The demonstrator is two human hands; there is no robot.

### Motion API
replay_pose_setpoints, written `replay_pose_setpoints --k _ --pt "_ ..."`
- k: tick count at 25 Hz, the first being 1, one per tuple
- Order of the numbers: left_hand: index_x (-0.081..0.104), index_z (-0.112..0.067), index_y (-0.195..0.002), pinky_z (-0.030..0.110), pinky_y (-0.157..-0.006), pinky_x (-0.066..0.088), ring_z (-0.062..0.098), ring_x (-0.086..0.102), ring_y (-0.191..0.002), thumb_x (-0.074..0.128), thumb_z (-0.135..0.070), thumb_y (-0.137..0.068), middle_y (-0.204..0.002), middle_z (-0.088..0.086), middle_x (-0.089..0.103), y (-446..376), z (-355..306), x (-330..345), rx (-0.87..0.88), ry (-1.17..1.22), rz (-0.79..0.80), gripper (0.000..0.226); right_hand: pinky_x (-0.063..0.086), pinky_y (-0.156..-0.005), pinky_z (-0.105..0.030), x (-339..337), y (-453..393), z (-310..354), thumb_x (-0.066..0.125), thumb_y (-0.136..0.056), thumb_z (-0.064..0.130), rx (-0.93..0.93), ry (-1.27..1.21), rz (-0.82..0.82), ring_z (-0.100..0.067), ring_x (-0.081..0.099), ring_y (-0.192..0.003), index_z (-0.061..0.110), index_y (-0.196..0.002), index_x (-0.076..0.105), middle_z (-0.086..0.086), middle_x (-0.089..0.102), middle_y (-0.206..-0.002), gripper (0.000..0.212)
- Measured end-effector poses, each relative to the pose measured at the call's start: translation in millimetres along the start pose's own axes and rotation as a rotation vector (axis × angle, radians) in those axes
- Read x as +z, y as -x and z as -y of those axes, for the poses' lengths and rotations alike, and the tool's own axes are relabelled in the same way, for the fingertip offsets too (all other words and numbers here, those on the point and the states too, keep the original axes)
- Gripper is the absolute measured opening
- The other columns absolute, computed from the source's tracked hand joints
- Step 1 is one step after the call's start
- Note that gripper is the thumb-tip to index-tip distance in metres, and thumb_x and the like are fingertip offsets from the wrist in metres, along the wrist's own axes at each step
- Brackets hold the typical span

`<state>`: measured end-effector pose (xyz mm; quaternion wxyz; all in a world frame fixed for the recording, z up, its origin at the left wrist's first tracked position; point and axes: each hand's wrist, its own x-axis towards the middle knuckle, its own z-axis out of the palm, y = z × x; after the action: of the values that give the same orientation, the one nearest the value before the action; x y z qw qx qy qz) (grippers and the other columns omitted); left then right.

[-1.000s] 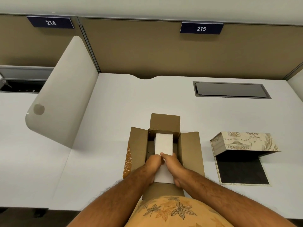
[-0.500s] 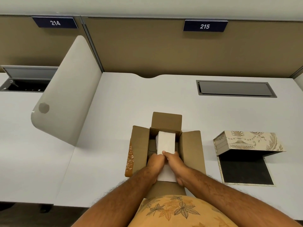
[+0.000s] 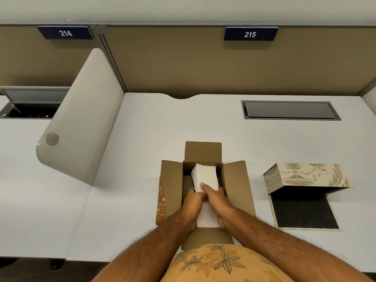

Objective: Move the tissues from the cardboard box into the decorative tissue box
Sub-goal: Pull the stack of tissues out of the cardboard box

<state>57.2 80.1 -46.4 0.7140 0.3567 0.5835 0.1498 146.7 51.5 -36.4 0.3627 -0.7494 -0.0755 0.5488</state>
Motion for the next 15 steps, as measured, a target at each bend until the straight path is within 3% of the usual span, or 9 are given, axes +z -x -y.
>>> replay_pose_setpoints --k 2,4,6,8,12,15 --pt "0.066 -0.007 -0.133 0.039 -0.084 0.060 0.028 0.072 -0.102 0.060 -0.017 -0.103 -0.128 0.018 0.072 0.4 -1.3 -1.1 0.003 0.042 -0.001 0.033 0.058 -0.078 -0.038 -0.7 -1.7 -0.3 0.068 -0.096 0.049 -0.027 0.001 0.011 -0.021 0.065 -0.102 0.017 -0.148 0.043 -0.008 0.064 -0.126 0.066" --pt "0.057 -0.004 -0.143 0.046 -0.098 0.058 0.036 0.068 -0.119 0.053 -0.011 -0.107 -0.136 0.024 0.066 2.2 -6.1 2.1 -0.005 0.068 -0.041 0.037 0.062 -0.091 -0.046 -1.5 -1.9 1.6 0.072 -0.096 0.043 -0.058 0.037 0.028 -0.025 0.066 -0.111 0.017 -0.146 0.045 -0.009 0.065 -0.129 0.063" --pt "0.048 -0.002 -0.148 0.048 -0.106 0.054 0.037 0.066 -0.123 0.052 0.002 -0.105 -0.136 0.027 0.064 2.0 -4.2 4.6 0.009 0.062 -0.104 0.044 0.058 -0.103 -0.049 -3.7 -3.1 3.1 0.074 -0.097 0.030 -0.082 0.077 0.061 -0.028 0.063 -0.124 0.016 -0.150 0.043 -0.011 0.062 -0.138 0.063" --pt "0.046 -0.003 -0.149 0.041 -0.096 0.058 0.031 0.068 -0.112 0.056 0.011 -0.098 -0.130 0.023 0.067 5.2 -4.1 3.3 0.046 0.020 -0.120 0.054 0.059 -0.102 -0.046 -6.2 -3.6 7.4 0.075 -0.097 0.018 -0.102 0.115 0.073 -0.030 0.060 -0.129 0.014 -0.153 0.040 -0.013 0.059 -0.142 0.066" --pt "0.046 -0.009 -0.148 0.025 -0.070 0.058 0.017 0.070 -0.097 0.057 0.015 -0.085 -0.115 0.009 0.070 7.9 -3.5 -2.1 0.079 -0.060 -0.075 0.069 0.060 -0.076 -0.029 -11.4 -4.2 12.2 0.077 -0.091 0.006 -0.107 0.154 0.100 -0.027 0.060 -0.124 0.014 -0.153 0.040 -0.012 0.059 -0.139 0.072" --pt "0.047 -0.017 -0.146 0.024 -0.061 0.058 0.016 0.071 -0.096 0.058 0.014 -0.072 -0.111 0.003 0.072 17.1 -11.0 -2.7 0.087 -0.040 -0.060 0.081 0.058 -0.084 -0.032 -18.0 -4.7 15.4 0.081 -0.086 0.008 -0.126 0.117 0.153 -0.026 0.060 -0.124 0.017 -0.152 0.043 -0.009 0.062 -0.136 0.077"
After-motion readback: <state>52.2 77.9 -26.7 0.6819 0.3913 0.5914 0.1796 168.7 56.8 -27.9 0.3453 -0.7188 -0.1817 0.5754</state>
